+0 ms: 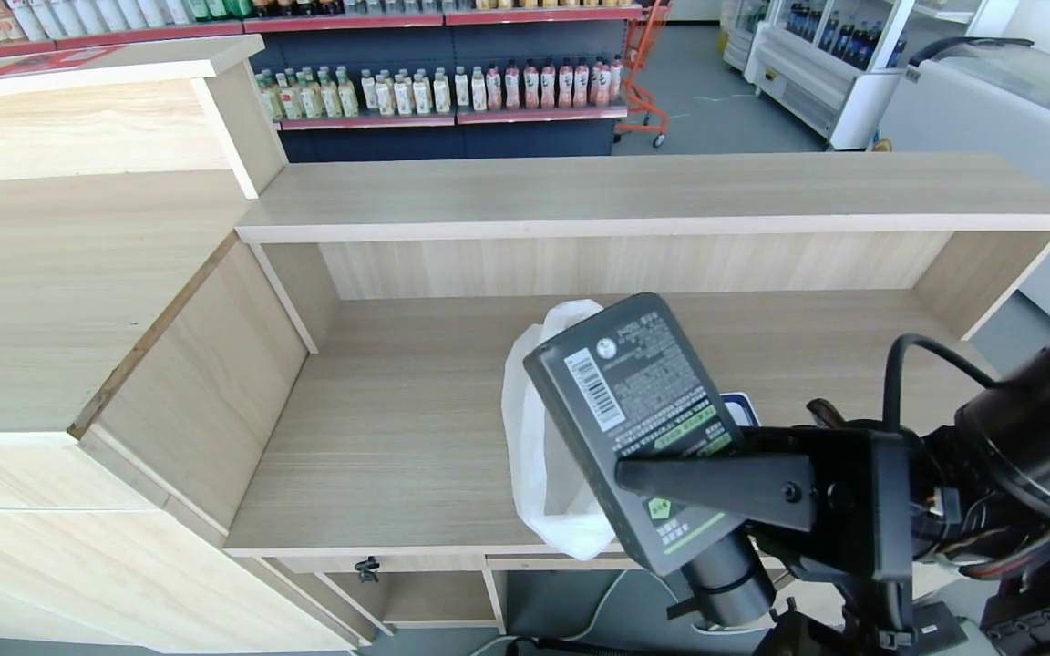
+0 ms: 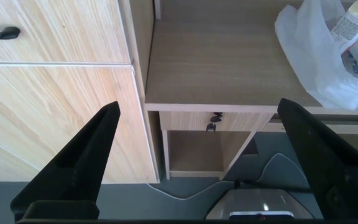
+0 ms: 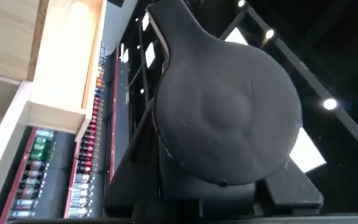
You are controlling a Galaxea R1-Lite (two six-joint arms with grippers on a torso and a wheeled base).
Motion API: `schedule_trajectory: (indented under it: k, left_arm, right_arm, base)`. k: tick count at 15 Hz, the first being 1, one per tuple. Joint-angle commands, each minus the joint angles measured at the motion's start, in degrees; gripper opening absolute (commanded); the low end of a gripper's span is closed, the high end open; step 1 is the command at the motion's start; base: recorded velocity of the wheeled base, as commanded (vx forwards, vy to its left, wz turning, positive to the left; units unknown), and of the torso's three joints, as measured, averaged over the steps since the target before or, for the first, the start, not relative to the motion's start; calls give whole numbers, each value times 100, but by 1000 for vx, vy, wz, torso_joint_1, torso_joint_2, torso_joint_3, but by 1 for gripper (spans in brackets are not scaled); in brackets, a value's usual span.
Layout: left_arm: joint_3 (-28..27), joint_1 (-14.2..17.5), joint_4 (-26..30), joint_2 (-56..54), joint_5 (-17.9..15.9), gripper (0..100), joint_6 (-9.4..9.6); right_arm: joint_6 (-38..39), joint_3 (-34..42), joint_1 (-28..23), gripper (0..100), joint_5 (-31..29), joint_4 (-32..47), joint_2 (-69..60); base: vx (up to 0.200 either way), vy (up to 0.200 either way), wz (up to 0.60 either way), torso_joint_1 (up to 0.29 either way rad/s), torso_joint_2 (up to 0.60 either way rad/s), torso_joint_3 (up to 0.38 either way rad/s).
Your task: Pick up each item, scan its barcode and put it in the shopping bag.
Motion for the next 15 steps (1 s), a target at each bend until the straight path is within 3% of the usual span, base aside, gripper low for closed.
schedule_trajectory:
  k: [1,6,9,15]
  left_arm:
    - [0,-2,-5,-2,0,100,-1]
    - [0,-2,4,-2,0,100,-1]
    - [0,-2,-5,-2,0,100,-1]
    - [0,-2,4,-2,0,100,-1]
  right_arm:
    - [-46,-107,388,0,57,-9,37]
    - [-169,-300,537,0,84,-9,-148]
    - [-195,-1,836,0,75,-9,-297]
    - [-169,16,845,0,66,-9,-429]
  base:
    - [0,0,0,0,0,0]
    - [0,0,0,0,0,0]
    - [0,0,0,0,0,0]
    - [0,0,0,0,0,0]
